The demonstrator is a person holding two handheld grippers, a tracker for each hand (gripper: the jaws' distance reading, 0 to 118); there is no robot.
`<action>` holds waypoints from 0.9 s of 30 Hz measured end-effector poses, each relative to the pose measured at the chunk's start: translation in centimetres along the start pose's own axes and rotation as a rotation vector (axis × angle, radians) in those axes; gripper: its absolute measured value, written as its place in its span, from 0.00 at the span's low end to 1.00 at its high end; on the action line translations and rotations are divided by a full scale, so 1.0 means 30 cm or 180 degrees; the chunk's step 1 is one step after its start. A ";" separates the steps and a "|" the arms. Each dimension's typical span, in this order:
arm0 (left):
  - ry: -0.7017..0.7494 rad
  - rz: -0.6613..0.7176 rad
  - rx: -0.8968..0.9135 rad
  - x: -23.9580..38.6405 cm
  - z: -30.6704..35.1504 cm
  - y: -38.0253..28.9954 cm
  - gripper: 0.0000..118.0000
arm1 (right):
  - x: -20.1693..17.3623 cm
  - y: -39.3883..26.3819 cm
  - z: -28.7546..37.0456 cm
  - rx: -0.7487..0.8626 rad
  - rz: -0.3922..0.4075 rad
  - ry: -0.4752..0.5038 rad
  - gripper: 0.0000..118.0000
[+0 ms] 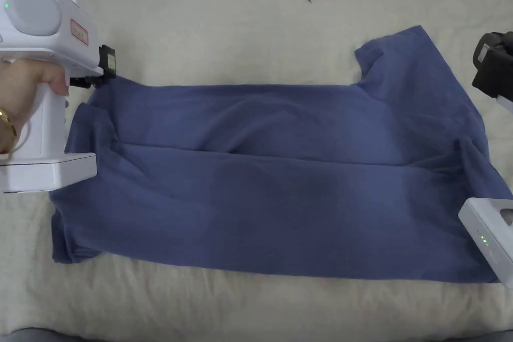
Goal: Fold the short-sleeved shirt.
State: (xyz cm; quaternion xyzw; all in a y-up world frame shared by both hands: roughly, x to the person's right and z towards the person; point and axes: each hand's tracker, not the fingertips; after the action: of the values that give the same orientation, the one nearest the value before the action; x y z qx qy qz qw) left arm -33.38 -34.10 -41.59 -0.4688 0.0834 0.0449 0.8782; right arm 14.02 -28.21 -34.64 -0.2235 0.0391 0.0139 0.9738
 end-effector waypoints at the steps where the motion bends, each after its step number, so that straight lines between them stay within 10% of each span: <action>1: -0.0040 0.0028 0.0096 -0.001 0.025 -0.004 0.00 | 0.005 0.003 -0.001 0.0007 -0.0008 0.0003 0.01; 10: -0.0272 0.0310 0.0593 -0.011 0.234 -0.071 0.00 | 0.036 0.016 -0.041 -0.0181 -0.0084 -0.0011 0.04; 14: -0.0229 0.0268 0.0692 -0.006 0.304 -0.100 0.00 | 0.097 0.040 -0.126 -0.0686 -0.0284 0.0038 1.00; 27: -0.0214 0.0418 0.0679 -0.002 0.372 -0.146 0.00 | 0.232 0.099 -0.496 -0.2038 -0.0128 -0.0215 0.97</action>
State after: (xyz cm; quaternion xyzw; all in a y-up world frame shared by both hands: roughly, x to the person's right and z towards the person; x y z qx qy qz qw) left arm -31.60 -27.26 -31.90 -0.3645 0.0886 0.1088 0.9206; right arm 19.79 -31.98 -49.85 -0.5187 -0.0040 0.0136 0.8548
